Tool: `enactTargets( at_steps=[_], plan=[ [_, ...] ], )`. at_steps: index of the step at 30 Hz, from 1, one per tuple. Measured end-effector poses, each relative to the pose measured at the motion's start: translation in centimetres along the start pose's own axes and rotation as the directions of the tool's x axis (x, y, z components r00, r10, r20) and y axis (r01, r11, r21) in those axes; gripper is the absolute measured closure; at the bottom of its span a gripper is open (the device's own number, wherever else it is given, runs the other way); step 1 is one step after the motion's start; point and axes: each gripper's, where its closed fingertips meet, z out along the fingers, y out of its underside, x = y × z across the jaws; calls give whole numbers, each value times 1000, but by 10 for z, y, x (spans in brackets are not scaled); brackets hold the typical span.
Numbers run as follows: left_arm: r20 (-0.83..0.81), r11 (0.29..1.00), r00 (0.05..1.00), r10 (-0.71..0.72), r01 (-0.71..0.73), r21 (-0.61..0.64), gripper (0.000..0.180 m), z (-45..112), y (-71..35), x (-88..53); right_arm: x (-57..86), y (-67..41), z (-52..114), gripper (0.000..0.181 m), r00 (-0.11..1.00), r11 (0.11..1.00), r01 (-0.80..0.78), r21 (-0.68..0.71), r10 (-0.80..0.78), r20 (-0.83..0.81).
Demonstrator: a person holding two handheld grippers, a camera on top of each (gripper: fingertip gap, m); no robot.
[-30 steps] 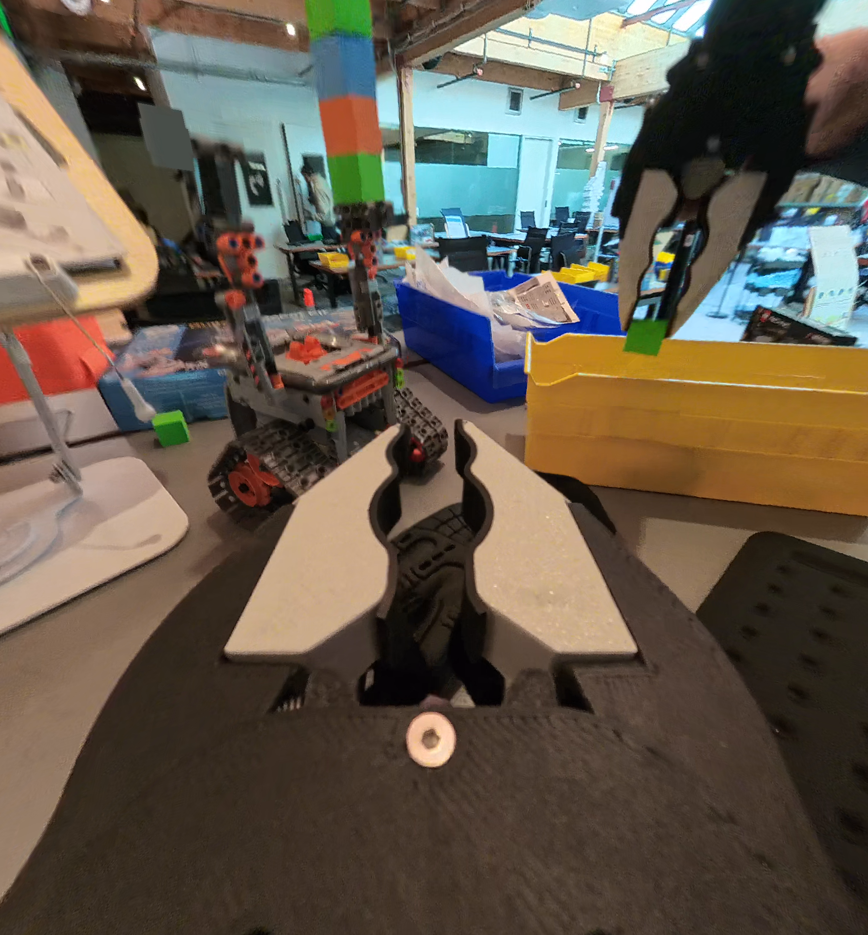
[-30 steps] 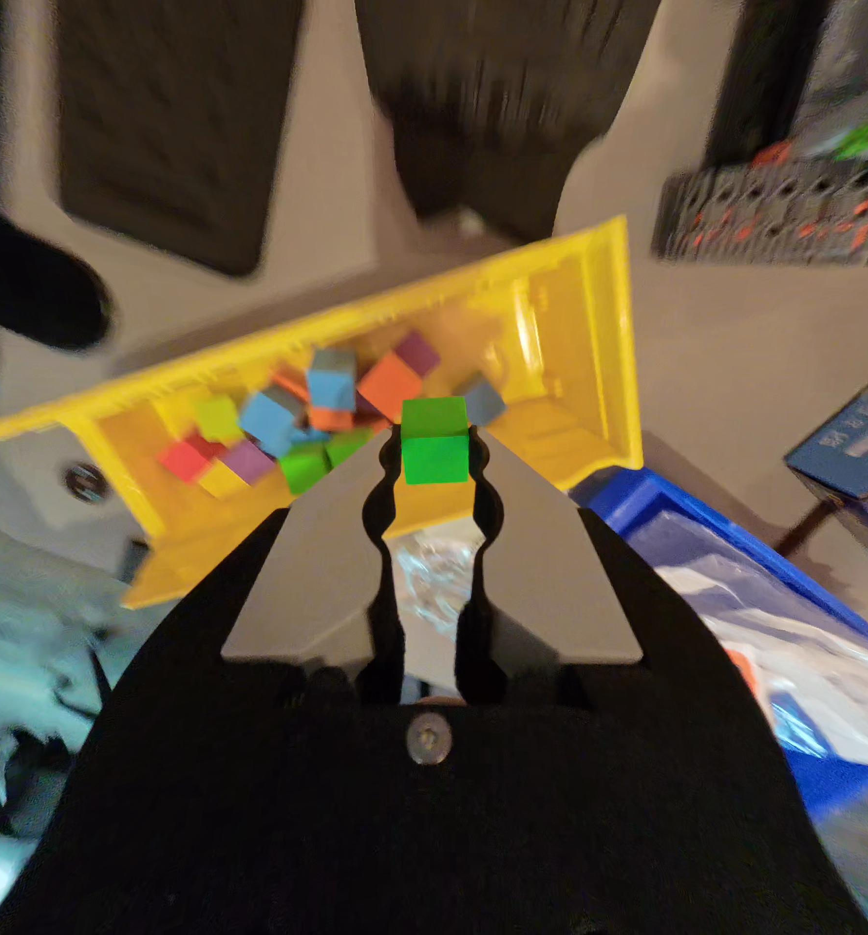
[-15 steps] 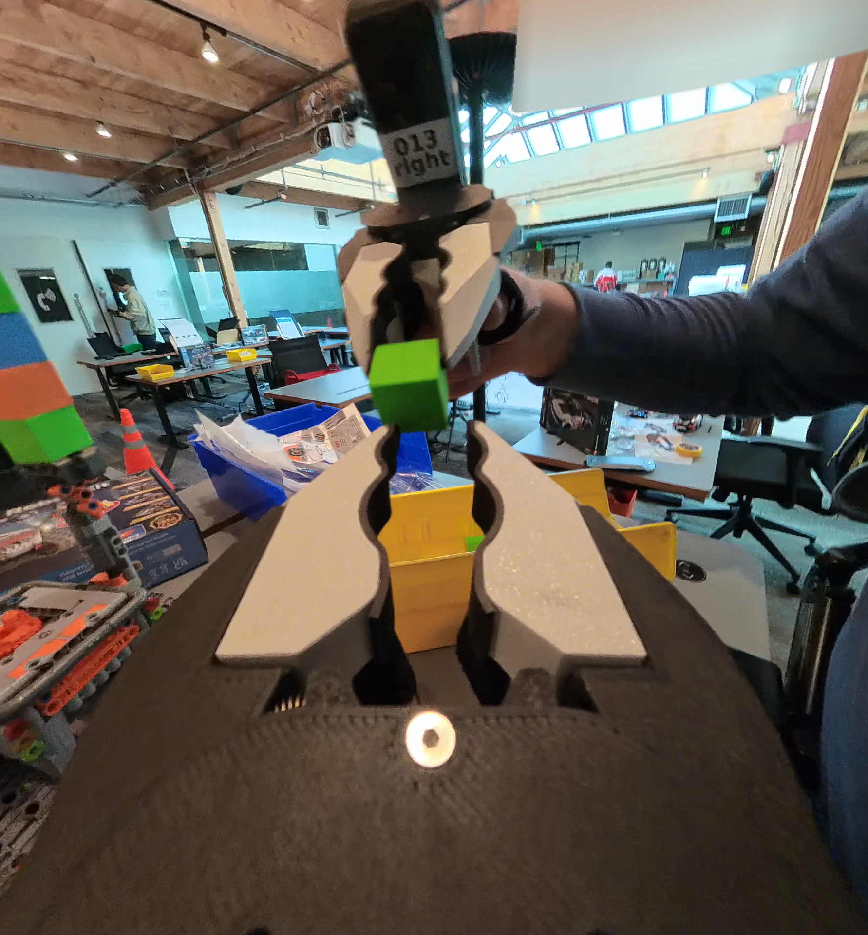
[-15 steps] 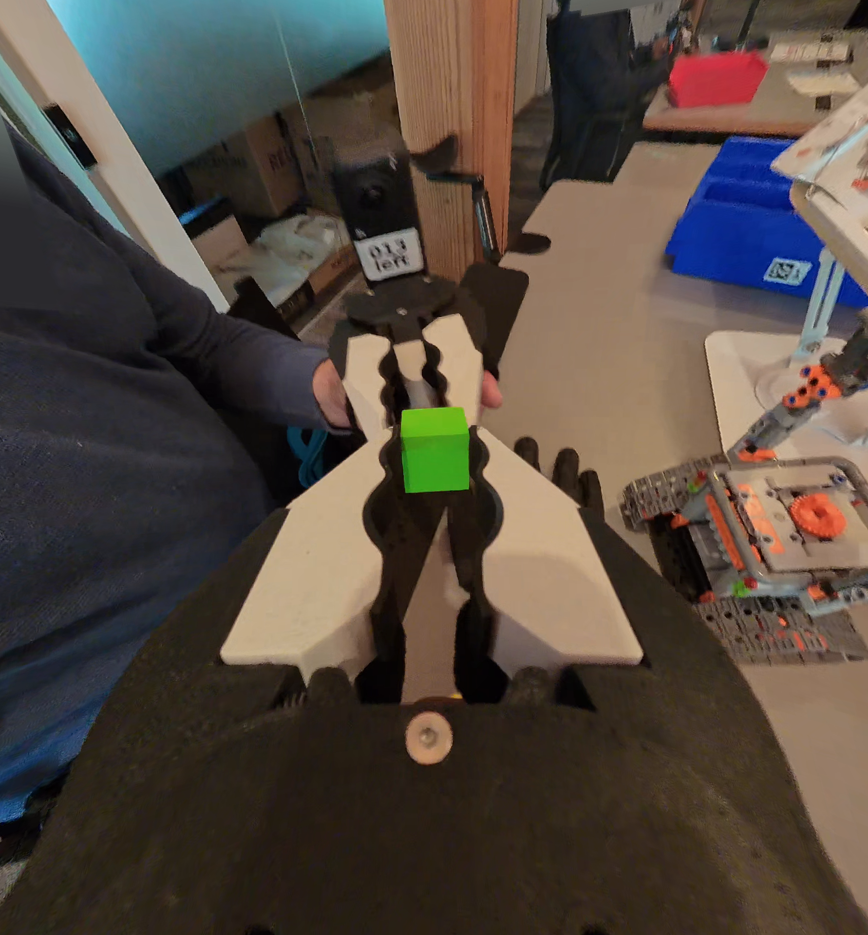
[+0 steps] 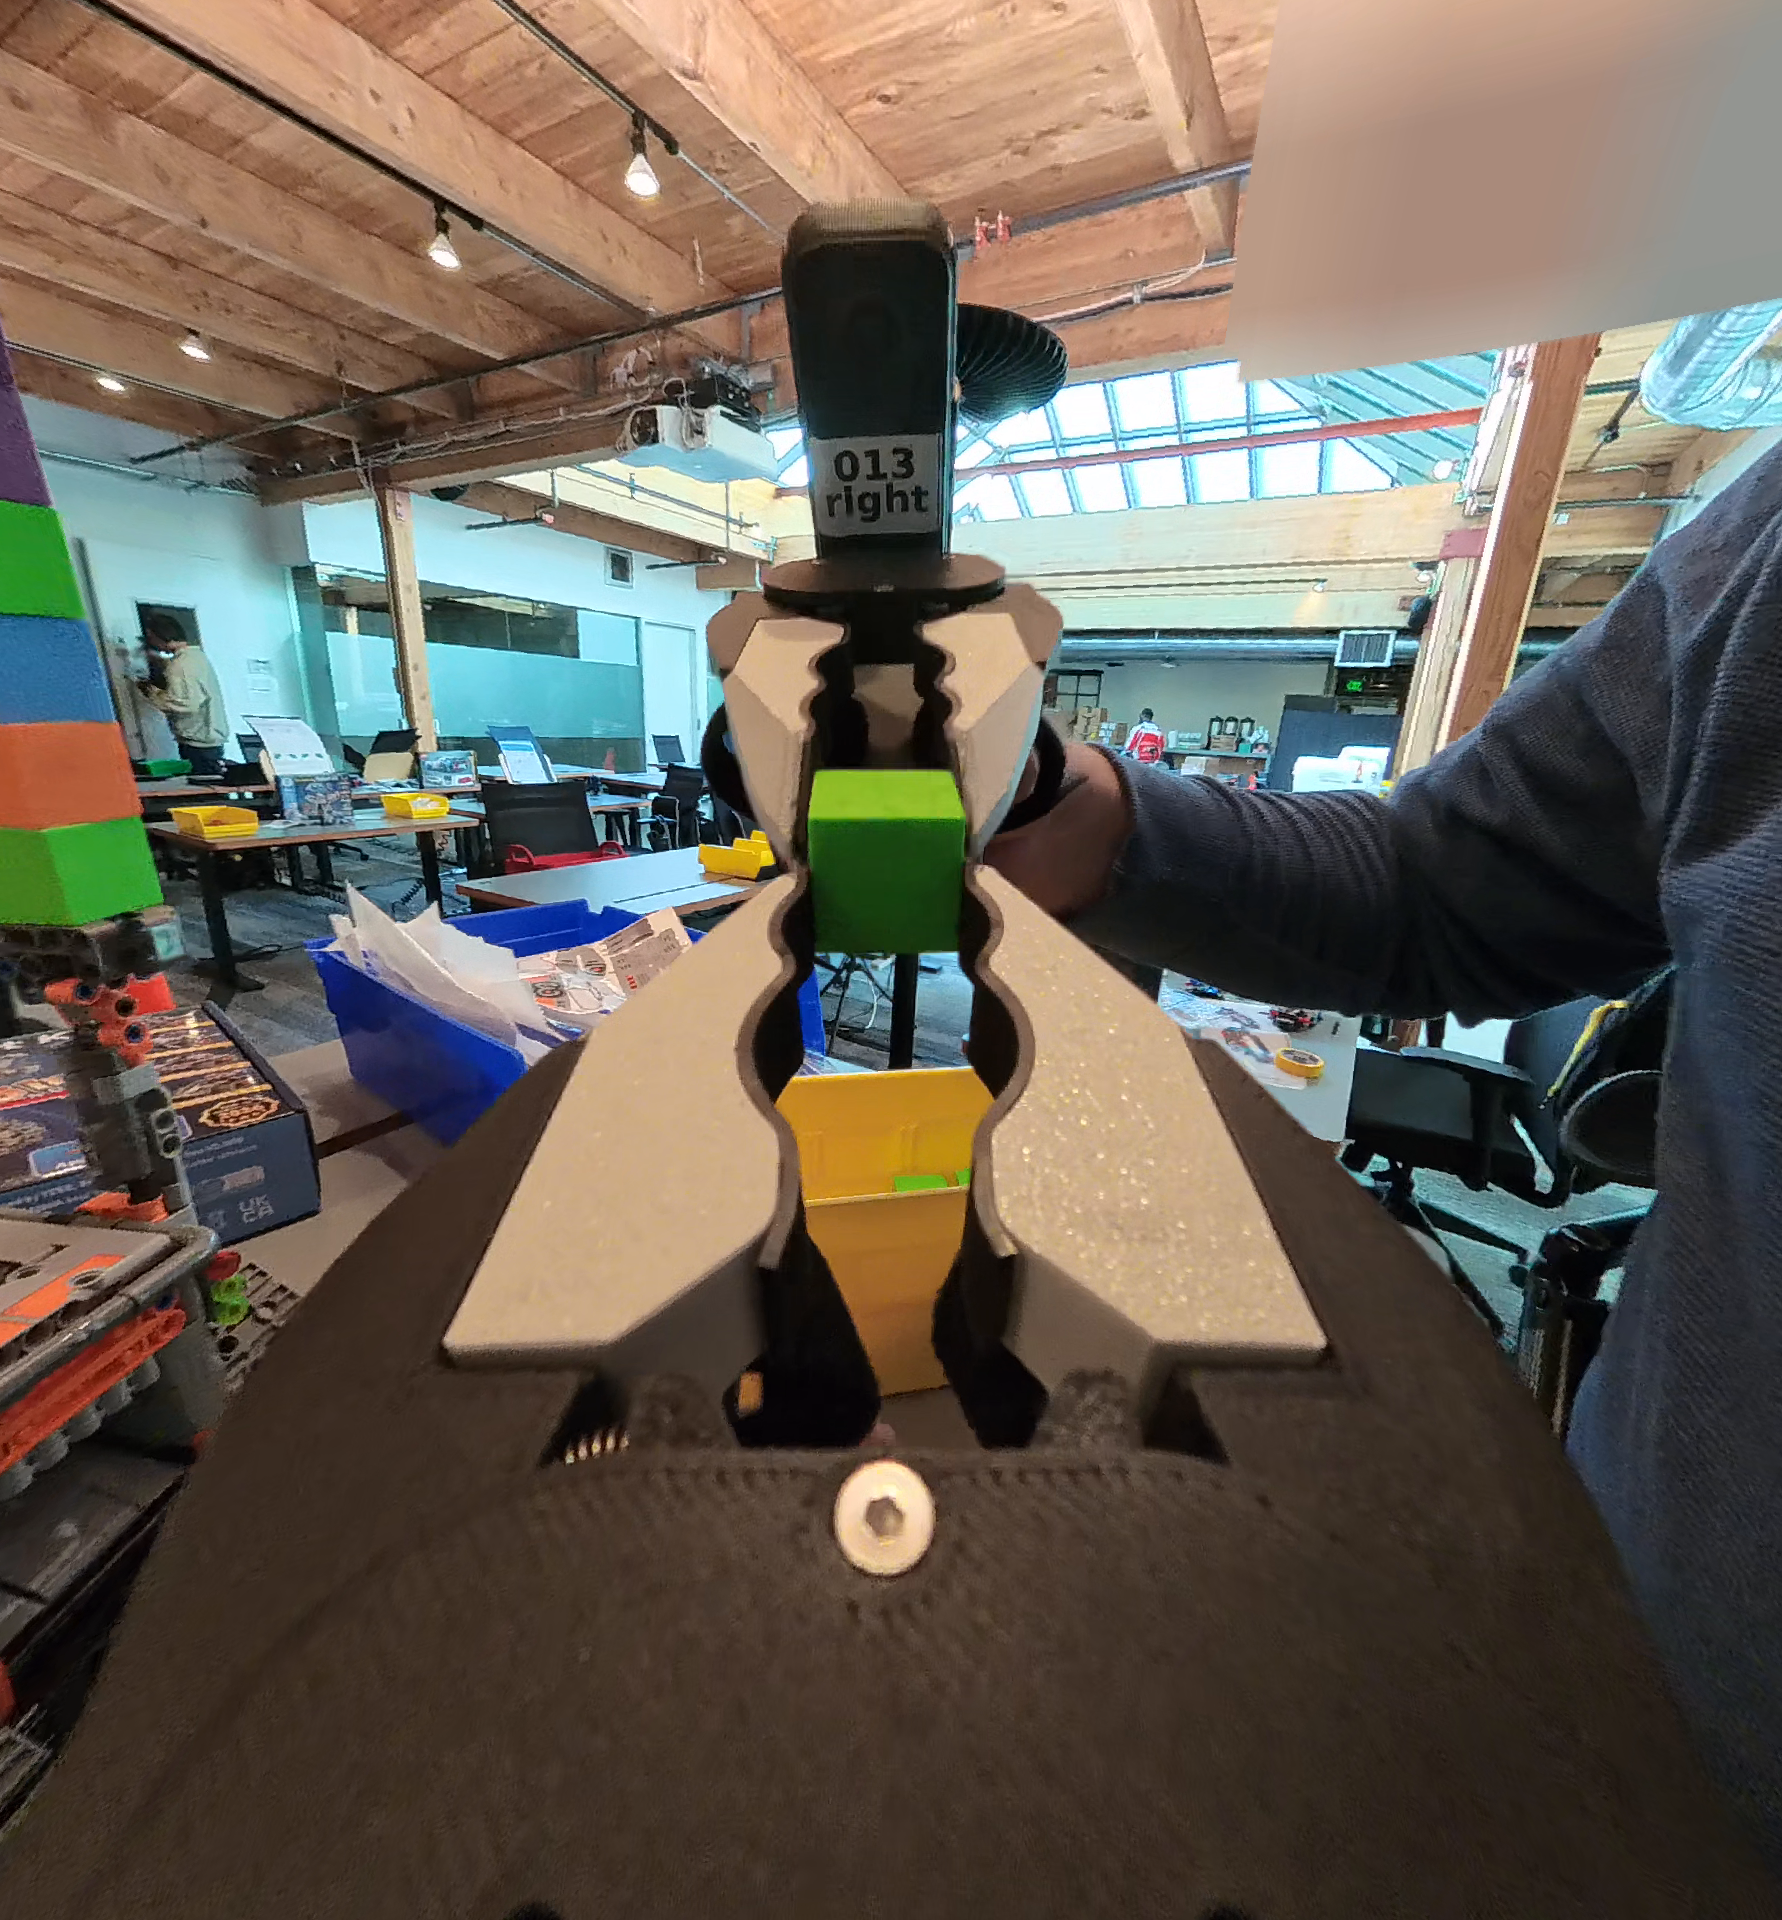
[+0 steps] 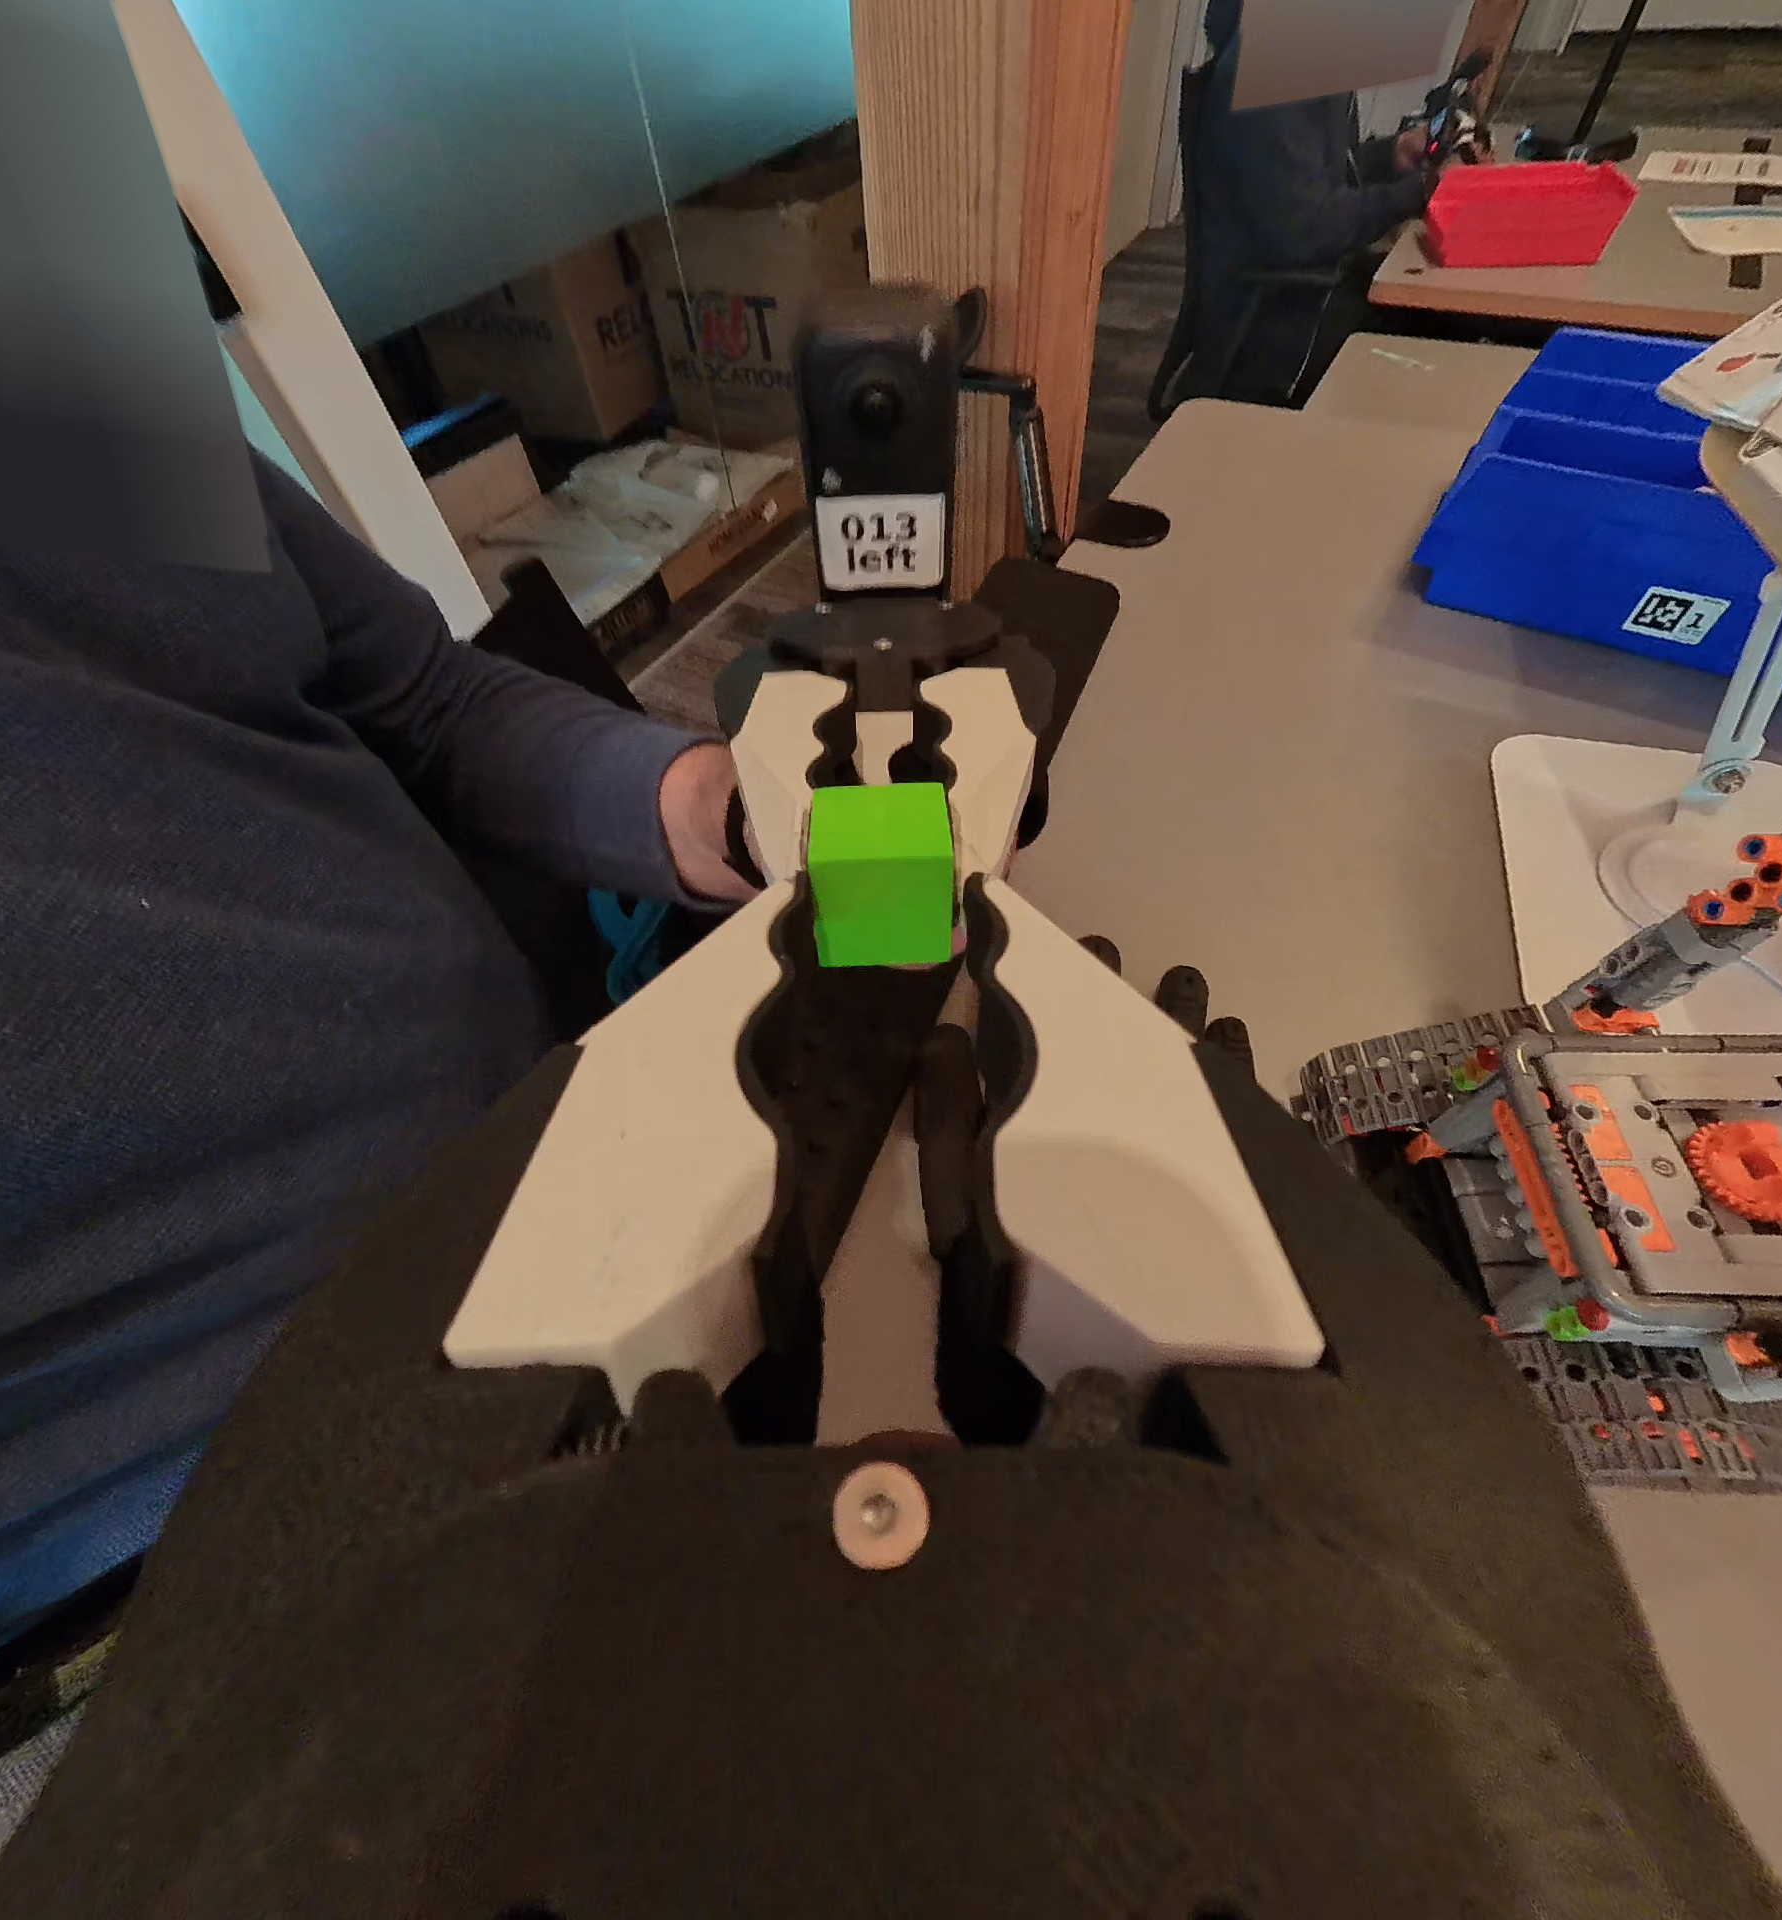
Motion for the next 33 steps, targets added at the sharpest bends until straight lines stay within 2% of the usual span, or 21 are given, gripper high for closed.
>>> enactTargets(
  at_steps=[6, 14, 19, 21, 22, 25, 28, 33],
  plan=[
    [-28, 993, 1000, -9, 5, -115, 155, -3, 3, -2, 1, 2, 3, 156, 998, 997, 62, -55, -63, -23],
    [-48, 972, 999, -5, -7, -233, 155, -1, 7, -1, 1, -5, 6, 155, 995, 996, 88, -19, -89, -43],
    [-42, 973, 999, -8, -2, -229, 151, -1, 2, -2, 4, -11, 3, 156, 994, 996, 88, -11, -88, -59],
    [-15, 979, 1000, 11, -14, -205, 143, -4, -4, -7, 12, -27, -6, 156, 988, 994, 112, 10, -110, -108],
    [-11, 981, 1000, 23, -25, -191, 147, -8, -6, -9, 18, -38, -15, 156, 983, 992, 125, 25, -121, -139],
    [99, 970, 993, 70, -45, -238, 152, -28, 12, -37, 40, -86, -49, 156, 950, 979, 191, 74, -165, -265],
    [226, 977, 973, 54, -5, -212, 159, -53, 30, -70, 64, -138, -86, 156, 902, 960, 261, 99, -207, -378],
    [391, 979, 920, 17, 64, -193, 164, -86, 69, -111, 102, -209, -128, 156, 863, 944, 302, 136, -210, -459]
  ],
)
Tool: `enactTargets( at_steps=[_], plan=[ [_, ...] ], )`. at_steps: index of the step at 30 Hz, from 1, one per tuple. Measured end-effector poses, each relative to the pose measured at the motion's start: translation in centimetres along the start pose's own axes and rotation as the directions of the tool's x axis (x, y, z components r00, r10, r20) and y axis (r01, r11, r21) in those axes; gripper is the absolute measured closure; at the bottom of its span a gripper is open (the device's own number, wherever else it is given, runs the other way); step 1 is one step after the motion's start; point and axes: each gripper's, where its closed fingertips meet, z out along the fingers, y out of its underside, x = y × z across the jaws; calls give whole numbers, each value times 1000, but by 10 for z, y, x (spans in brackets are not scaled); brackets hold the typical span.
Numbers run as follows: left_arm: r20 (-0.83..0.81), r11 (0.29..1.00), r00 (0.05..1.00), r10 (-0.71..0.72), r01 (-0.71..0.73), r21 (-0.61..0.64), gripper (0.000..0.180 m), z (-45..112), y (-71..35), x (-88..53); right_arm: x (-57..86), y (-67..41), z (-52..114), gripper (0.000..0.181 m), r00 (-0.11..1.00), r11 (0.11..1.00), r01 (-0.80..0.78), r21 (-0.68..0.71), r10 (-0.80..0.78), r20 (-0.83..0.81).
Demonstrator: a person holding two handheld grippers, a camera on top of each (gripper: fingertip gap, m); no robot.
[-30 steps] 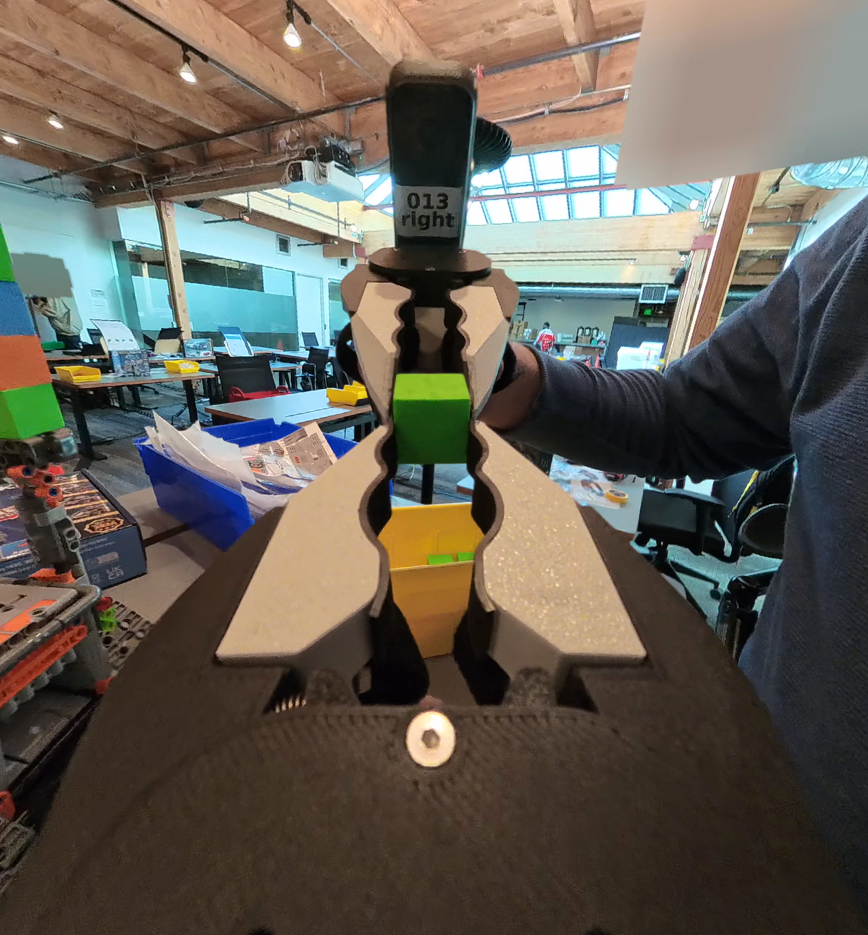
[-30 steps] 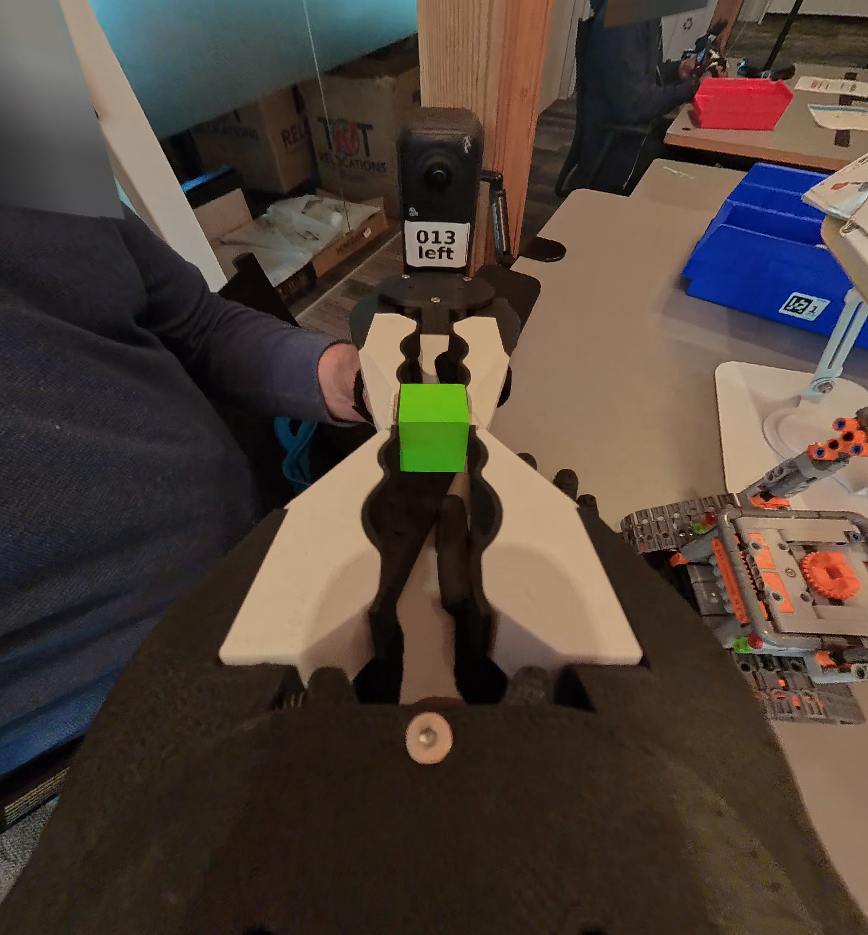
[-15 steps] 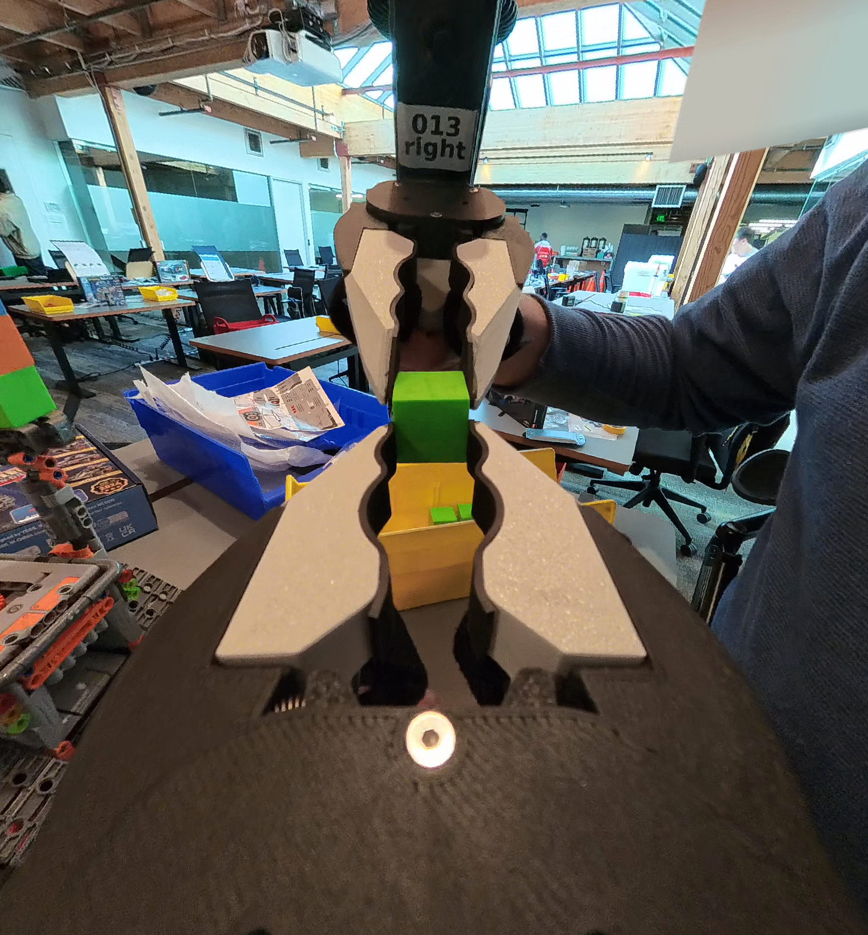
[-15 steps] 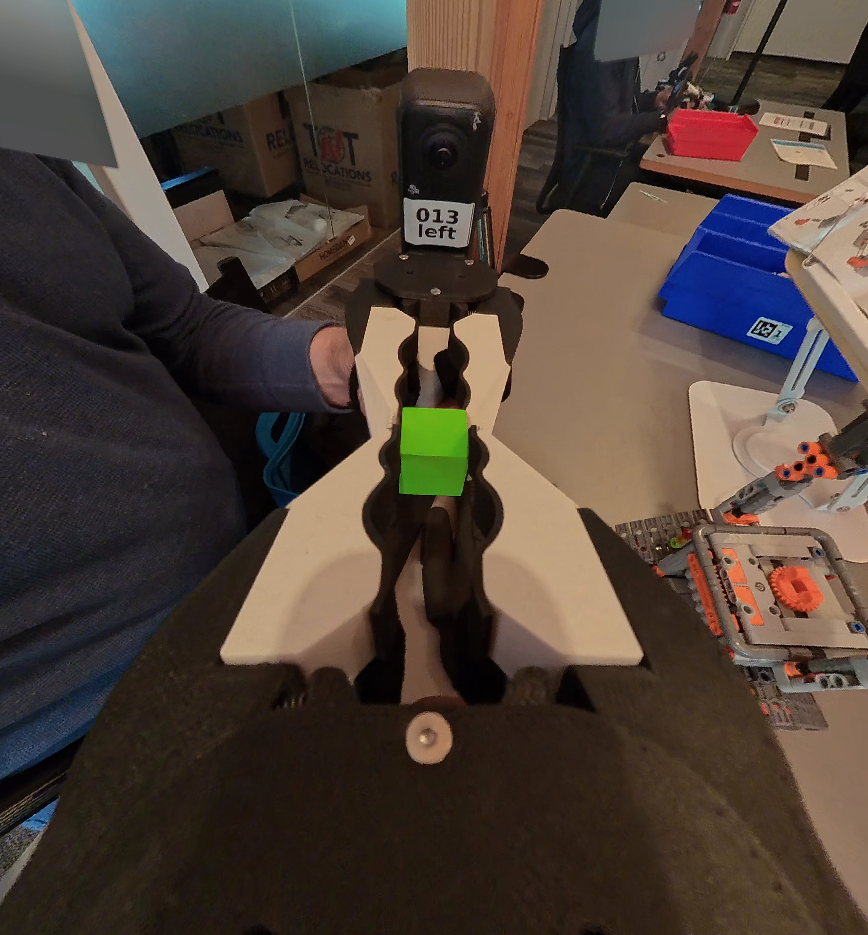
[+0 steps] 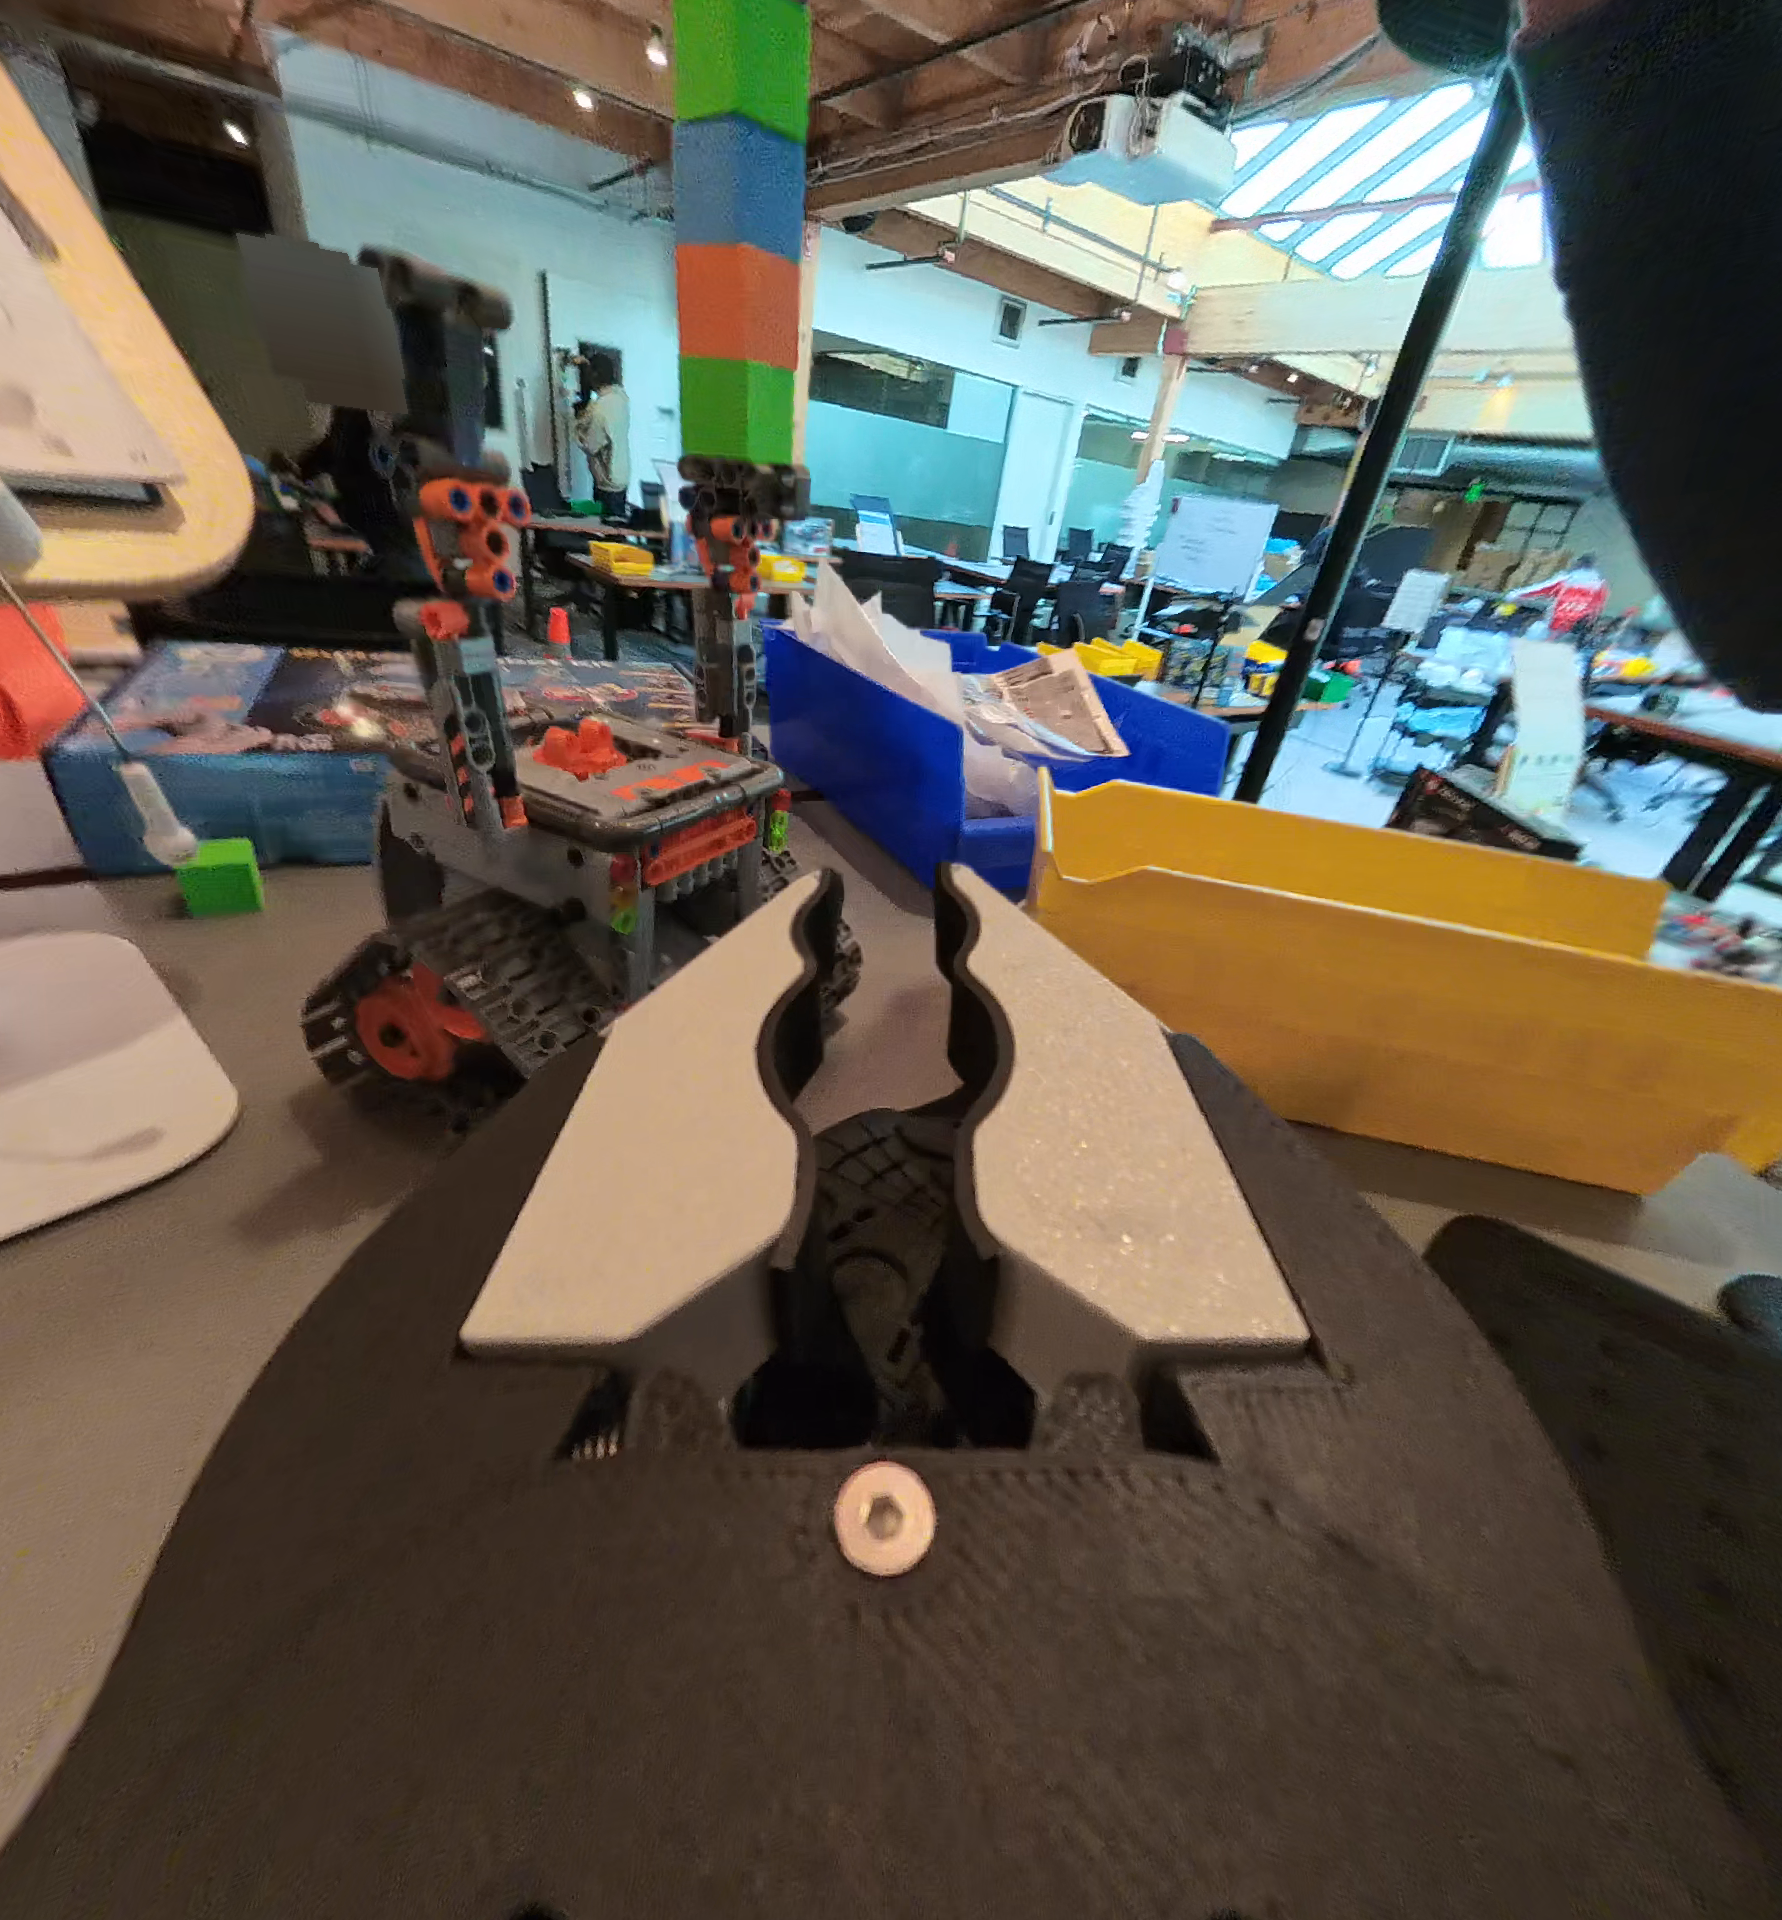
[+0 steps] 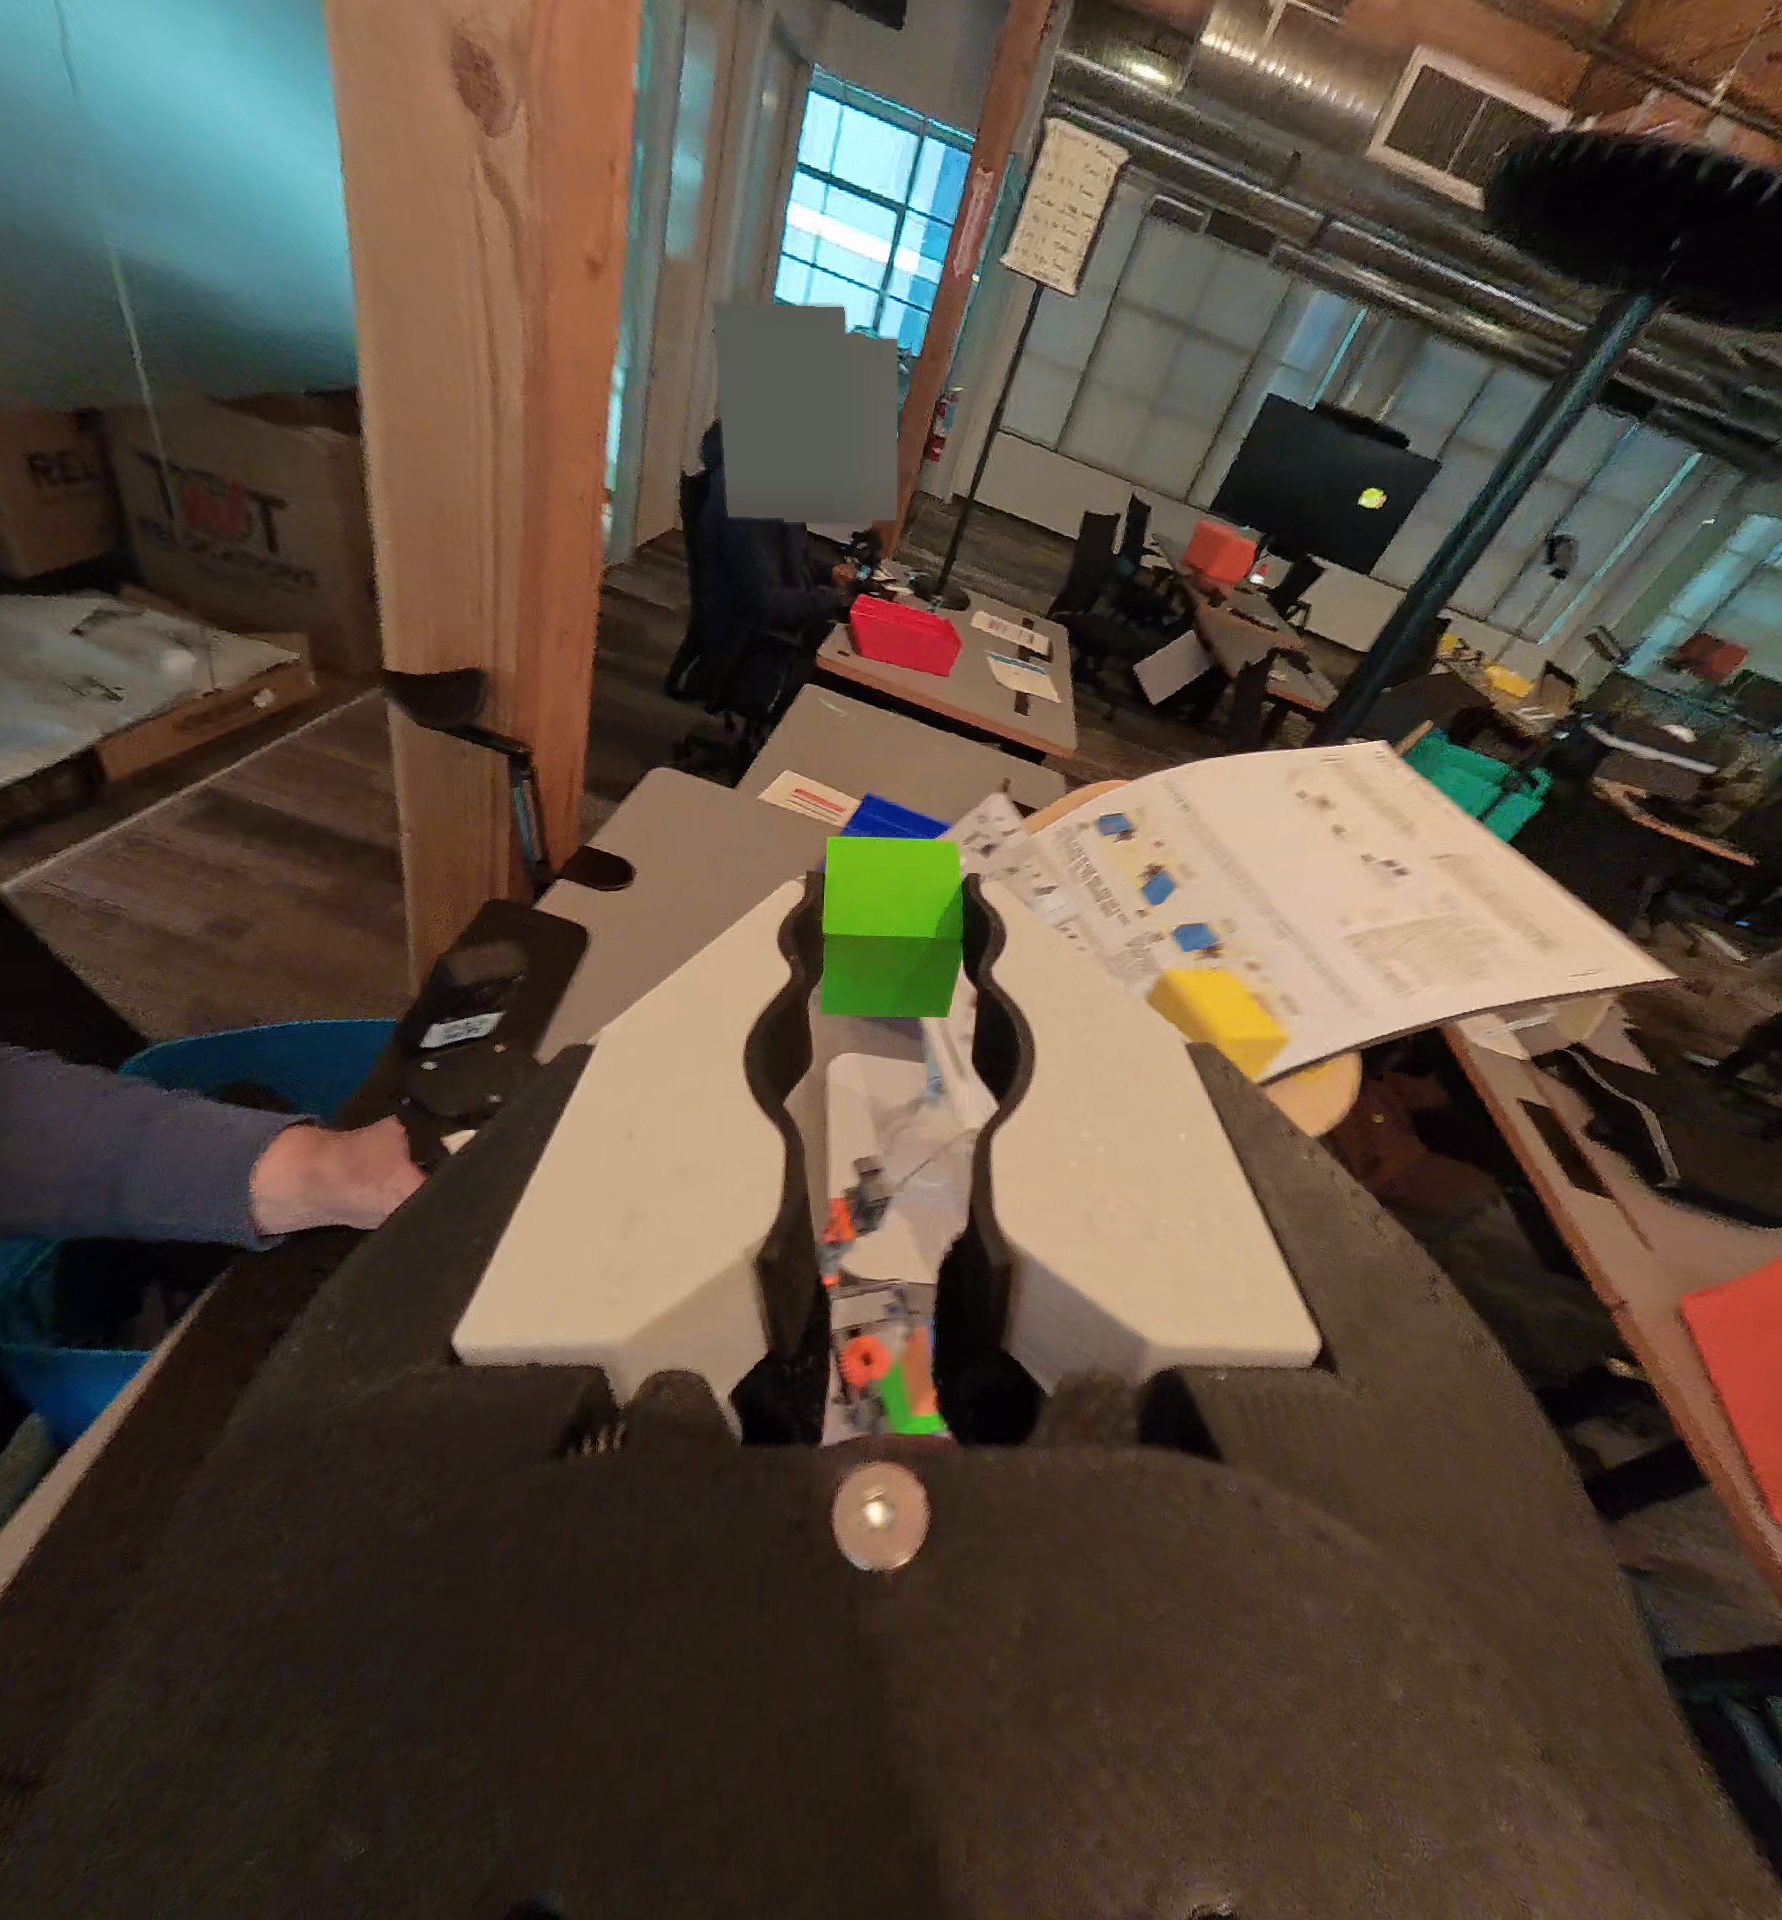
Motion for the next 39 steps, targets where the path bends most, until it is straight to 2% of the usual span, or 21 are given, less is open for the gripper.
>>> enactTargets(
  at_steps=[2, 8, 17, 39],
  plan=[
    [-19, 999, 1000, -24, 25, 38, 166, -2, -8, -2, 24, -9, 3, 156, 1000, 1000, 16, -21, -17, -25],
    [27, 999, 1000, -13, 12, 30, 167, -5, -3, -11, 74, -6, 16, 156, 999, 993, -39, -111, 34, -41],
    [29, 999, 999, -24, 23, 30, 169, -5, -2, -15, 90, 15, 26, 156, 992, 972, -112, -209, 122, 36],
    [19, 999, 1000, -23, 22, 25, 169, -4, 0, -14, 97, 26, 31, 156, 982, 962, -157, -225, 177, 71]
  ],
)
